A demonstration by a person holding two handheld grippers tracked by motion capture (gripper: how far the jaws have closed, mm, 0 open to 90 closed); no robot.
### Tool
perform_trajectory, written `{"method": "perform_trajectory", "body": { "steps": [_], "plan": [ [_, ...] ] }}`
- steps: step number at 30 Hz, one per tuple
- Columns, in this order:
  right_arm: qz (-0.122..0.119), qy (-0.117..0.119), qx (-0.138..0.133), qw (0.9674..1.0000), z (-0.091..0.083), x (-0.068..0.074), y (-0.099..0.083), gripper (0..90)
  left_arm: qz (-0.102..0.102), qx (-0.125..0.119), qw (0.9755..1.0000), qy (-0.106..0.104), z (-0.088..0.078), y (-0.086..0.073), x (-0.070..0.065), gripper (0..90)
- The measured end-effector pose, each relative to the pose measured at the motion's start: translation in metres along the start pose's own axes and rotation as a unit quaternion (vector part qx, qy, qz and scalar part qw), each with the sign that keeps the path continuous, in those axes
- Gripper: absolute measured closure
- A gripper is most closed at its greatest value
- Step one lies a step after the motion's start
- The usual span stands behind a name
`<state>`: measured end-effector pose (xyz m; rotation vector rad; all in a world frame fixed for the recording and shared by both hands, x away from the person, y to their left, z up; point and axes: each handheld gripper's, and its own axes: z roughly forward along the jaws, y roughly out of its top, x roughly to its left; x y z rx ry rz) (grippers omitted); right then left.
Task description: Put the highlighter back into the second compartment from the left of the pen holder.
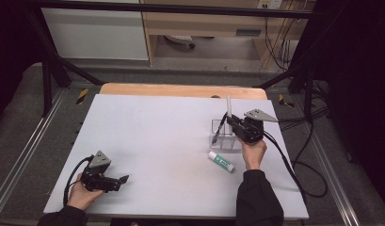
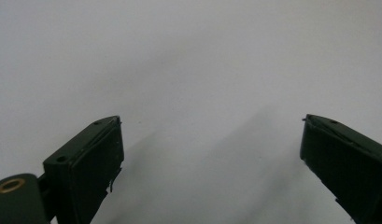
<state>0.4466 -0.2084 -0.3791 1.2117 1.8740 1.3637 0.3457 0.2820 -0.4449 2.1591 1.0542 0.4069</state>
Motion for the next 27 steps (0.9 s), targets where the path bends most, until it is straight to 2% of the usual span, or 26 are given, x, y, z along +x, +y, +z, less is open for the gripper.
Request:
{"method": "perform_trajectory", "body": {
  "steps": [10, 21, 27],
  "plan": [
    [0.012, 0.003, 0.006, 0.9999, 0.001, -0.003, -0.021, 78.6, 0.001, 0.001, 1.0000, -0.001, 0.001, 0.000, 0.000, 5.9],
    [0.008, 0.002, 0.026, 0.9996, 0.004, -0.006, -0.033, 77.8, 0.001, 0.003, 1.0000, -0.002, 0.001, 0.000, 0.000, 5.9],
    [0.000, -0.005, 0.014, 0.9999, -0.003, -0.006, -0.031, 68.0, 0.000, 0.002, 1.0000, -0.003, 0.001, 0.000, 0.000, 5.9]
  ]
}}
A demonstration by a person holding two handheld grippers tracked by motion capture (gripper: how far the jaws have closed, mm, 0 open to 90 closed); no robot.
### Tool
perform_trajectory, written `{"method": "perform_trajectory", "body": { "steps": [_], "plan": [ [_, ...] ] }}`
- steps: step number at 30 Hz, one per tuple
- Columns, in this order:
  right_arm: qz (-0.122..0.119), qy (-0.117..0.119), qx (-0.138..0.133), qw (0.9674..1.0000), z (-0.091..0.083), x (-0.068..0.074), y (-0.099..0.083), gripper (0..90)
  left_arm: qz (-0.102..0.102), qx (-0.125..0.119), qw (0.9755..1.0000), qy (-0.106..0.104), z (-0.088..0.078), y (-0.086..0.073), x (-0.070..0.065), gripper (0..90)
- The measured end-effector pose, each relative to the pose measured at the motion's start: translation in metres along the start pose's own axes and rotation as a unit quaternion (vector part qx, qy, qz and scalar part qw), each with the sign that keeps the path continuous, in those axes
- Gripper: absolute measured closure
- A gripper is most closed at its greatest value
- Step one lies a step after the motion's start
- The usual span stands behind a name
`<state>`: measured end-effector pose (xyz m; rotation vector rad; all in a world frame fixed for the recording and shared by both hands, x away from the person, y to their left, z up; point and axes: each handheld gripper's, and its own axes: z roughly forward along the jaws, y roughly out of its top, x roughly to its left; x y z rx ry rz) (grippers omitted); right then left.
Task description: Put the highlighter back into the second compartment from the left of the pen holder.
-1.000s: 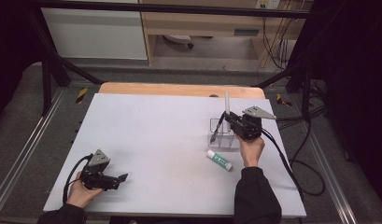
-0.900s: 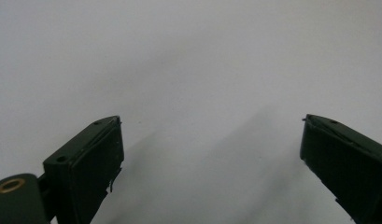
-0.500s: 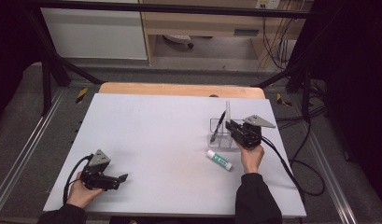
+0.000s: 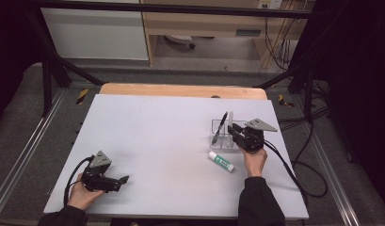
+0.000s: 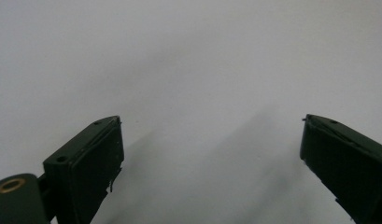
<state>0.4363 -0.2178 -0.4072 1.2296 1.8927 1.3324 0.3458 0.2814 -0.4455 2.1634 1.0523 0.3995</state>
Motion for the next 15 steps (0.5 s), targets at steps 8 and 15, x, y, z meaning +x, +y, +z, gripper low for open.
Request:
{"method": "perform_trajectory", "body": {
  "steps": [8, 15],
  "plan": [
    [-0.018, 0.020, 0.017, 0.9995, -0.017, 0.001, 0.011, 44.5, 0.000, 0.001, 1.0000, 0.000, 0.000, 0.000, 0.000, 5.9],
    [-0.031, 0.047, 0.065, 0.9963, -0.029, 0.004, 0.019, 20.4, 0.000, 0.001, 1.0000, 0.000, 0.000, 0.000, 0.000, 5.9]
  ]
}}
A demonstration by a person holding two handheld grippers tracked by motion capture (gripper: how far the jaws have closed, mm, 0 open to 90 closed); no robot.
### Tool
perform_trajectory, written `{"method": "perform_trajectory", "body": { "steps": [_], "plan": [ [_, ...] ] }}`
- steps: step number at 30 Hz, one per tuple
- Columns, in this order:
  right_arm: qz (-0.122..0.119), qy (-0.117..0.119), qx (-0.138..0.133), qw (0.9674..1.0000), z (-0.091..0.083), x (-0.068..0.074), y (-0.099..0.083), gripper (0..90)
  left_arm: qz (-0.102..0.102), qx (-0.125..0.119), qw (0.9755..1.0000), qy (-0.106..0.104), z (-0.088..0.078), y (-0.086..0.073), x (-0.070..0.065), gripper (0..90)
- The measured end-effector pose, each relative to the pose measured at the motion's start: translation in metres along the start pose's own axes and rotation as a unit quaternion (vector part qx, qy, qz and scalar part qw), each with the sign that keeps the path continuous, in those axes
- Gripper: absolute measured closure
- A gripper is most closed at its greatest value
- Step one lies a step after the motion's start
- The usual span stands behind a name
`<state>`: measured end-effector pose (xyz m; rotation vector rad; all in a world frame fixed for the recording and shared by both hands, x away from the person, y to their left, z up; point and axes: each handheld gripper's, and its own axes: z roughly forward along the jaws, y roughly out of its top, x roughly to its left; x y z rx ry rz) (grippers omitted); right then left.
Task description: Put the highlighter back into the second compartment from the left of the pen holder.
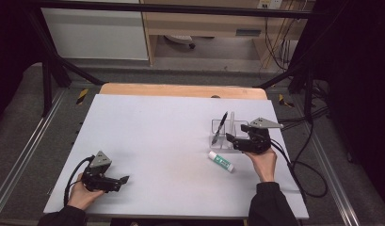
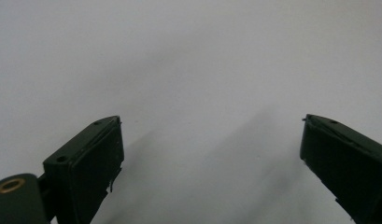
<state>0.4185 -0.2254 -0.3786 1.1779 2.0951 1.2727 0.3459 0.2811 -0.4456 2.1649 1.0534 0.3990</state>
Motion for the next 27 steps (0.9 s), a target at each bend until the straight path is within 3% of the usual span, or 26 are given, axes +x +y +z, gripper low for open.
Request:
{"method": "perform_trajectory", "body": {
  "steps": [9, 13, 19, 27],
  "plan": [
    [-0.026, 0.006, 0.043, 0.9987, -0.010, 0.008, -0.004, 4.4, 0.000, 0.000, 1.0000, 0.000, 0.000, 0.000, 0.000, 5.9],
    [-0.031, 0.007, 0.054, 0.9980, -0.014, 0.012, -0.008, 2.2, -0.001, 0.000, 1.0000, -0.001, 0.000, 0.000, 0.000, 5.9],
    [-0.034, 0.012, 0.091, 0.9952, -0.014, 0.019, -0.014, 0.6, -0.002, 0.000, 1.0000, -0.001, 0.000, 0.000, 0.000, 5.9],
    [-0.045, 0.028, 0.112, 0.9923, -0.009, 0.031, -0.022, 0.8, -0.002, 0.000, 1.0000, -0.005, 0.000, -0.001, 0.002, 5.8]
  ]
}}
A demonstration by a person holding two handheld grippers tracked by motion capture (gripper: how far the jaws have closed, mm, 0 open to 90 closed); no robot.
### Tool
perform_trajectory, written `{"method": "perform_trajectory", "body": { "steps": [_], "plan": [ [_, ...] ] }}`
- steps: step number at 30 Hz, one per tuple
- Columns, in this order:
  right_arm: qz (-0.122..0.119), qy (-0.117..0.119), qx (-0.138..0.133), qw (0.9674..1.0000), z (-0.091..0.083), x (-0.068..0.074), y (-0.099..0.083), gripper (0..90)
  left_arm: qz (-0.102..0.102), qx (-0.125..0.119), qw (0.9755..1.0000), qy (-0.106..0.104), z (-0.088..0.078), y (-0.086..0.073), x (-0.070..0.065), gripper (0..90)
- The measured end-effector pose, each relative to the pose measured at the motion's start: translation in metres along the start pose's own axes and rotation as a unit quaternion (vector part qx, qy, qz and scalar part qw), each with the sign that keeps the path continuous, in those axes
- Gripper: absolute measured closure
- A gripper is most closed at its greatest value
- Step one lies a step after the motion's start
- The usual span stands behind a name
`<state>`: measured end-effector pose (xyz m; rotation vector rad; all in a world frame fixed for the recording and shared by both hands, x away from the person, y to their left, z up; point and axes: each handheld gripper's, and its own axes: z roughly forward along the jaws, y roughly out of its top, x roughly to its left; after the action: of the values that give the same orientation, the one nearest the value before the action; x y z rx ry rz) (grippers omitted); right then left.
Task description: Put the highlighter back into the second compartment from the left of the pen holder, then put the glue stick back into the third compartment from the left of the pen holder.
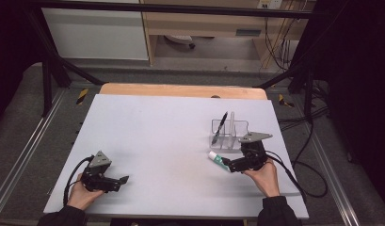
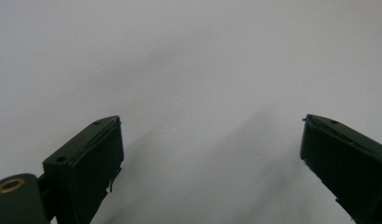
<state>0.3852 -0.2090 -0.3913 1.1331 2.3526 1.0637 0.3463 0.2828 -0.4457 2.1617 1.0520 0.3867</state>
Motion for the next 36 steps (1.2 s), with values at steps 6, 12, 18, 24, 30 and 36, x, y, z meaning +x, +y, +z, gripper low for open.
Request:
{"method": "perform_trajectory", "body": {
  "steps": [6, 12, 18, 24, 30, 36],
  "plan": [
    [-0.007, 0.006, 0.014, 0.9999, 0.008, 0.006, -0.003, 1.1, -0.001, -0.003, 1.0000, -0.001, 0.000, 0.000, 0.000, 5.7],
    [-0.026, 0.014, 0.037, 0.9989, 0.018, 0.014, -0.002, 1.5, 0.000, -0.001, 1.0000, -0.002, 0.000, 0.001, 0.000, 5.7],
    [-0.039, 0.018, 0.055, 0.9976, 0.026, 0.019, 0.005, 2.0, 0.000, -0.003, 1.0000, -0.002, -0.001, 0.001, 0.000, 5.7],
    [-0.046, 0.017, 0.068, 0.9965, 0.033, 0.022, 0.011, 3.0, 0.000, -0.003, 1.0000, -0.003, -0.001, 0.001, 0.000, 5.7],
    [-0.054, 0.023, 0.086, 0.9945, 0.041, 0.023, 0.016, 6.2, 0.000, -0.004, 1.0000, -0.004, -0.001, 0.001, 0.000, 5.7],
    [-0.056, 0.025, 0.105, 0.9926, 0.046, 0.021, 0.018, 12.5, -0.002, -0.004, 1.0000, -0.004, 0.000, 0.001, 0.000, 5.7]
  ]
}}
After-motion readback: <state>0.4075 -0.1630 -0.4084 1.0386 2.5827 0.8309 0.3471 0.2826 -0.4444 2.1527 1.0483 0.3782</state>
